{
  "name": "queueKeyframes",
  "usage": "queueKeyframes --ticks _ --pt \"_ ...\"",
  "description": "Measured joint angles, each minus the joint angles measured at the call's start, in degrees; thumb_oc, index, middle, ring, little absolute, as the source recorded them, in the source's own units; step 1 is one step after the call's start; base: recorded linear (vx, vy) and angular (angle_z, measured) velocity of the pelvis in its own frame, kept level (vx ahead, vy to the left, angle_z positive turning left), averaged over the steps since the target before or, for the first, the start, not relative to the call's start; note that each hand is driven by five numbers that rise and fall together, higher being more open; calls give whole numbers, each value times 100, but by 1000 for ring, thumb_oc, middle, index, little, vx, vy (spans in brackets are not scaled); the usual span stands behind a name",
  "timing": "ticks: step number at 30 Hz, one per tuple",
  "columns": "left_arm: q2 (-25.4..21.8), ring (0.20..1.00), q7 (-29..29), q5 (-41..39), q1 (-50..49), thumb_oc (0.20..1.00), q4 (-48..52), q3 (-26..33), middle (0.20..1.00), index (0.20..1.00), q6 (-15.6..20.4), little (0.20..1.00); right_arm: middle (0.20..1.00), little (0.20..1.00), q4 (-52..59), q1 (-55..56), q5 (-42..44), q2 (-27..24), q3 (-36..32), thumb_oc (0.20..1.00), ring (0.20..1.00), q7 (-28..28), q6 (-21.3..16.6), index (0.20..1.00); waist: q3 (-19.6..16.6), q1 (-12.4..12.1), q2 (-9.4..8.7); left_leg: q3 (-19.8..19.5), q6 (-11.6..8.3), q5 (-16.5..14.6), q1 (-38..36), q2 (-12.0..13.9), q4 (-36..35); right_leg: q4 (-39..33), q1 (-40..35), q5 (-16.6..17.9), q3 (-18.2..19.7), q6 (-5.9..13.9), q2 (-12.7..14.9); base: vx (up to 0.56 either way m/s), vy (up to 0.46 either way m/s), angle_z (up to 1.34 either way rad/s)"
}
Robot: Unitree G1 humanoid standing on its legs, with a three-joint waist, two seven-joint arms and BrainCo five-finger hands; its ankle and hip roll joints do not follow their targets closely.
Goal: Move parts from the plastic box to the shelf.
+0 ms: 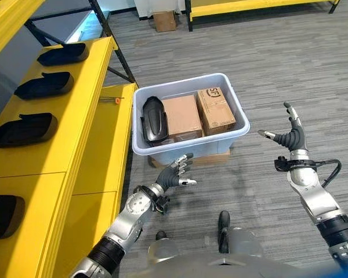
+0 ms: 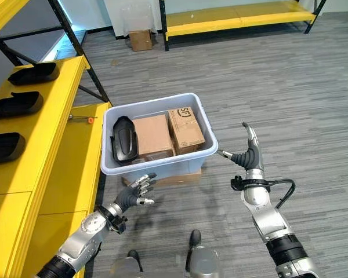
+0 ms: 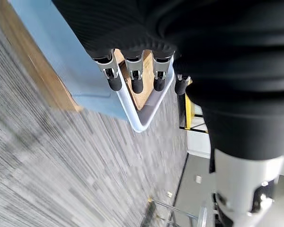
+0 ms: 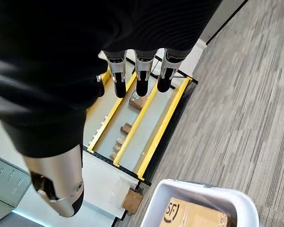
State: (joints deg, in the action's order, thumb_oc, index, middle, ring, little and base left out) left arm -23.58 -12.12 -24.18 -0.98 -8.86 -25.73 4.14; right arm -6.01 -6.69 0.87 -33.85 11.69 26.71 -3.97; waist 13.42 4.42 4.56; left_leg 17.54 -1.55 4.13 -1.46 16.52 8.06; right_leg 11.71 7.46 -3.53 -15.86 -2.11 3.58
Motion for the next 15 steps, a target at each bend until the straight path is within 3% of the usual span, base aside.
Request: queueKeyframes --ticks 1,2,3,4,5,6,7,8,11,13,15 --pt "-23 1000 4 -5 48 1000 -2 15 1000 1000 -1 1000 1000 1000 1 9 1 11 -25 1000 1000 -1 -25 1000 50 117 -86 343 -310 547 117 -53 -31 90 2 -64 -130 -29 101 125 -199 51" --pt "-44 1000 4 -5 90 1000 -1 18 1000 1000 0 1000 1000 1000 1 12 1 11 -30 1000 1000 -2 -30 1000 102 124 -183 437 -521 837 133 -113 -88 192 48 -113 -152 -63 190 60 -153 52" --pt "-59 1000 82 -9 128 1000 4 41 1000 1000 -24 1000 1000 1000 -3 80 1 138 -158 1000 1000 -28 -66 1000 162 111 -335 346 -812 1140 373 -70 327 151 69 -205 -170 -104 262 84 -100 18" --pt "-57 1000 143 -13 108 1000 -2 49 1000 1000 -40 1000 1000 1000 -3 126 2 278 -216 1000 1000 -37 -111 1000 161 84 -384 283 -794 1085 625 2 884 -108 -112 -181 -176 -78 198 71 -19 5" --pt "-28 1000 205 -17 3 1000 -3 146 1000 1000 -46 1000 1000 1000 -16 166 5 456 -201 1000 1000 -96 -182 1000 153 55 -502 113 -704 650 815 -288 1153 -613 -354 -90 -75 69 164 170 71 -17" --pt "8 1000 255 -21 -108 1000 6 201 1000 1000 -46 1000 1000 1000 -18 199 5 529 -202 1000 1000 -121 -219 1000 109 25 -458 58 -556 459 841 -450 1061 -802 -469 -120 -111 116 123 167 142 -44" --pt "1 1000 276 -25 -160 1000 96 324 1000 1000 -4 1000 1000 1000 -1 198 11 551 -199 1000 1000 -176 -228 1000 117 -99 -440 -91 -553 227 778 -572 778 -622 -399 63 -41 40 61 192 184 -33" --pt "36 1000 314 -24 -144 1000 -103 366 1000 1000 -17 1000 1000 1000 -24 244 49 588 -187 1000 1000 -191 -182 1000 107 -80 -349 -103 -544 137 727 -518 366 -676 -552 128 -26 -234 -153 205 187 -41" --pt "34 1000 313 -11 -112 1000 -499 369 1000 1000 -22 1000 1000 1000 -99 281 238 647 -62 1000 1000 -201 -148 1000 75 -147 -333 -73 -544 330 647 -494 -1169 -1026 -880 117 -75 -138 -297 279 231 -32" --pt "49 1000 189 -4 -115 1000 -671 354 1000 1000 -19 1000 1000 1000 -294 454 300 748 11 1000 1000 -165 -138 1000 50 -108 -310 -203 -673 662 691 -201 -1370 -1062 -1131 73 -54 -155 -361 303 282 -16" --pt "52 1000 102 -9 -124 1000 -700 358 1000 1000 -19 1000 1000 1000 -375 533 353 797 101 1000 1000 -190 -128 1000 25 -137 -276 -493 -652 689 606 -96 -1346 -1030 -1283 45 211 -134 -363 226 267 -54"
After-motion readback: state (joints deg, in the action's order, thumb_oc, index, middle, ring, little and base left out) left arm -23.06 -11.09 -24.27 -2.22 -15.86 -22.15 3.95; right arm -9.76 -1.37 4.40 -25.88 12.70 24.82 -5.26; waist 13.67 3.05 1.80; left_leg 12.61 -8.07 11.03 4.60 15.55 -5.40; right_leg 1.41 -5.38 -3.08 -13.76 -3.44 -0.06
